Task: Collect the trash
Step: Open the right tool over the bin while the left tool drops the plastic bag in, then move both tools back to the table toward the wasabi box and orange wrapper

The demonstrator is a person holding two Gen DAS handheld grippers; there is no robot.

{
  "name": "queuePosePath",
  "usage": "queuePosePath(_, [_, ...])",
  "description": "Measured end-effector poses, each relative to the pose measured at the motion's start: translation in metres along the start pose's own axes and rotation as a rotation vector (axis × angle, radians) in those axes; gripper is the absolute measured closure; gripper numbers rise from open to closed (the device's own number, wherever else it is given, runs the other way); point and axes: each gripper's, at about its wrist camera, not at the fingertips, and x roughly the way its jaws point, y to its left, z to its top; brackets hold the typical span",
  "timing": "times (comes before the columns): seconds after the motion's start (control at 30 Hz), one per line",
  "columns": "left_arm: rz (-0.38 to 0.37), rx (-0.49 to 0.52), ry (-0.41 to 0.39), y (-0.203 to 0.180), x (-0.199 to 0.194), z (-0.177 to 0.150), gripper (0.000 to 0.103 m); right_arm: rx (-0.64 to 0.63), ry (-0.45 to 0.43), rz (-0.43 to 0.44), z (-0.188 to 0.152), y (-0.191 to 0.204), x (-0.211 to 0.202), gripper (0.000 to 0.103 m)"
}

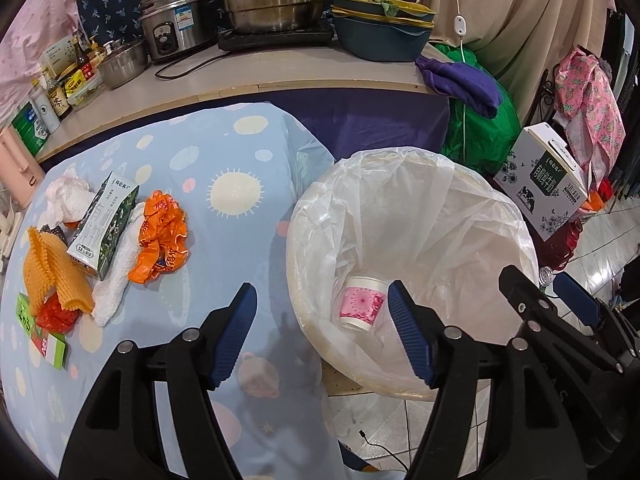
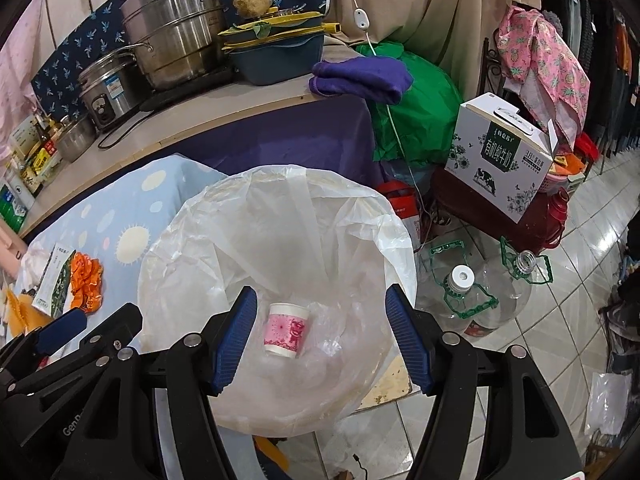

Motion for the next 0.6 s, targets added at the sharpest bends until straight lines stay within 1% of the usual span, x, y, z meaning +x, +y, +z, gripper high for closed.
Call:
queuePosePath(0.07, [-0.005, -0.004, 0.0, 0.002, -0.002, 0.0, 0.037, -0.001, -0.005, 0.003, 0.0, 0.001, -0.002, 0.039])
queuePosePath(0.13, [-0.009, -0.013, -0.006, 0.006, -0.006, -0.001, 0.033, -0.004, -0.012, 0.007, 0.001, 0.002, -0.005, 0.039])
queuePosePath(0.3, [-0.022, -0.052, -0.023, 0.027, -0.021, -0.004, 0.032, -0.009, -0.031, 0.011, 0.003, 0.005, -0.014, 0.038])
queuePosePath(0.43, [-0.011, -0.089, -0.041, 0.05, -0.035, -0.009, 0.032, -0.009, -0.04, 0.017, 0.002, 0.009, -0.02, 0.038])
queuePosePath(0.6, [-0.001, -0.16, -0.055, 0.086, -0.051, -0.017, 0.032, -0.027, -0.05, 0.029, 0.001, 0.02, -0.027, 0.038])
